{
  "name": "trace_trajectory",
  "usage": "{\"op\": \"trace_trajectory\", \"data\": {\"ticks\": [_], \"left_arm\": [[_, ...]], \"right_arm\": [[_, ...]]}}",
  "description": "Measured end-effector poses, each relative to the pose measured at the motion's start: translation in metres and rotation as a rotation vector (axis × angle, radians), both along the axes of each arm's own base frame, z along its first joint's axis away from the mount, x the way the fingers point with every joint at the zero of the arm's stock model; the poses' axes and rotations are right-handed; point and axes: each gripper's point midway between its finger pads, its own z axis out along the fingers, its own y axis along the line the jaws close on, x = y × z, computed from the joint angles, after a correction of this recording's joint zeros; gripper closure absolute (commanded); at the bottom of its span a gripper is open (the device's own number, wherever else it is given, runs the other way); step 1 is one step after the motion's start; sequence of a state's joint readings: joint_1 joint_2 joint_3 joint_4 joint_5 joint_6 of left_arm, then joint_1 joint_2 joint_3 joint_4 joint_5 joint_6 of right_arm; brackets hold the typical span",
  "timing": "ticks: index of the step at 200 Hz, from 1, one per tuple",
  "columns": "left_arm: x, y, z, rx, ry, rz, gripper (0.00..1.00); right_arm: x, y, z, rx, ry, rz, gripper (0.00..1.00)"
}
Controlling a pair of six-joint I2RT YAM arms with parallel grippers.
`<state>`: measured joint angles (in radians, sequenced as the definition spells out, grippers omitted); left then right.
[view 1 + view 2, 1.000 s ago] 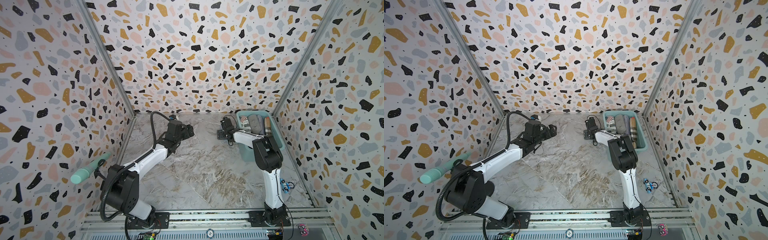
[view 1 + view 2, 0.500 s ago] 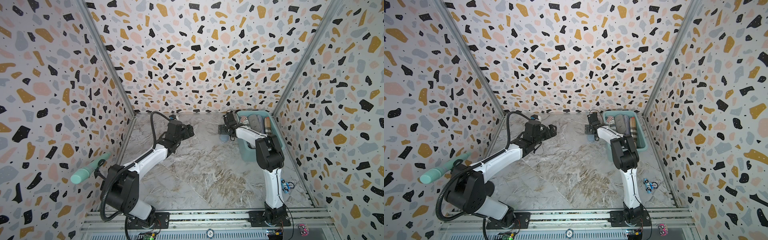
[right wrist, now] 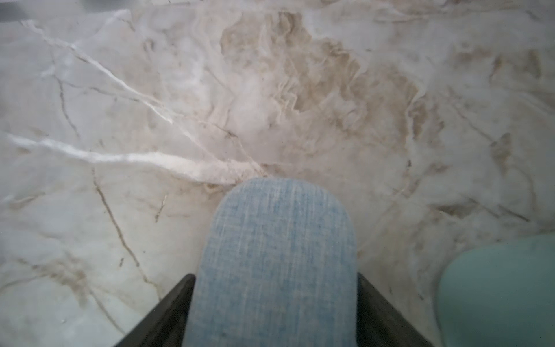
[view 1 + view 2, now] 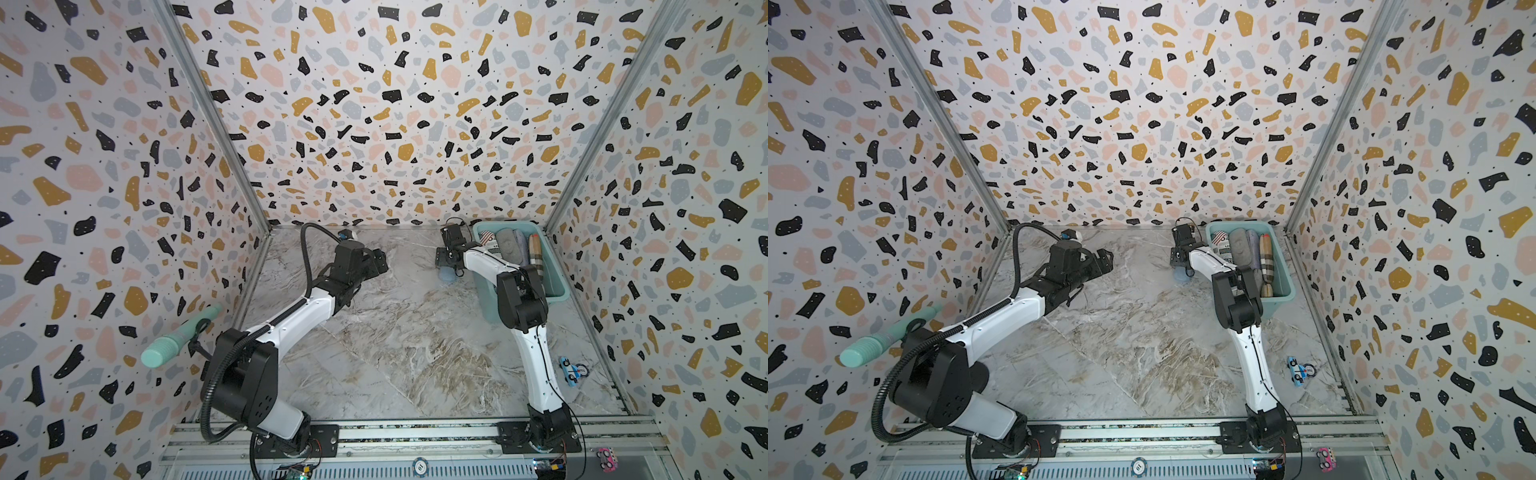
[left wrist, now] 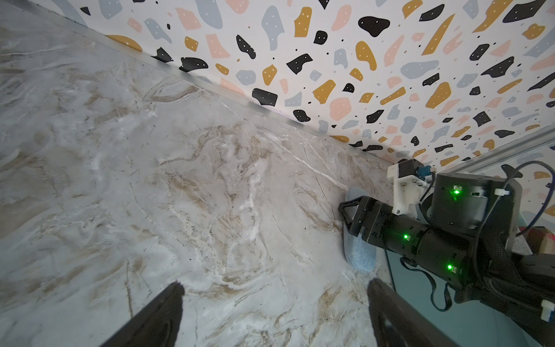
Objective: Put the glasses cases into the storage boxes
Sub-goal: Pick up the glasses case at the center of the board.
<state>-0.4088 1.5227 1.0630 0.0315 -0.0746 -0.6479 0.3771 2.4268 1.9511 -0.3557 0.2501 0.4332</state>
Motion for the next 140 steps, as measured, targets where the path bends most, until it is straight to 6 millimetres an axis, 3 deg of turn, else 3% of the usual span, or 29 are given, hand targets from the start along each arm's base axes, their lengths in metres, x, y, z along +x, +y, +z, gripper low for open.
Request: {"op": "trace_trajectory", "data": {"ticks": [21,44,85,113,140], "left_arm": [[0.0,-0.001,0.0,-0.003,0.001,-0.005,0.04],[0.0,-0.001,0.0,-0.003,0.001,-0.005,0.04],[0.0,-0.001,0.0,-0.003,0.001,-0.006,0.04],[0.0,0.0,0.0,-0.003,0.001,-0.003,0.04],[0.0,0.0,0.0,-0.003,0.001,-0.003,0.04]], "right_arm": [[-0.001,0.0,0.0,-0.001,0.003,-0.006,0.34],[-0.002,0.001,-0.001,0.007,-0.004,-0.003,0.36],[-0.028,0.01,0.008,0.032,0.007,0.053,0.39],[-0.034,0.028,0.04,0.059,-0.043,0.114,0.4],[-0.036,0.043,0.084,0.082,-0.119,0.165,0.4]]}}
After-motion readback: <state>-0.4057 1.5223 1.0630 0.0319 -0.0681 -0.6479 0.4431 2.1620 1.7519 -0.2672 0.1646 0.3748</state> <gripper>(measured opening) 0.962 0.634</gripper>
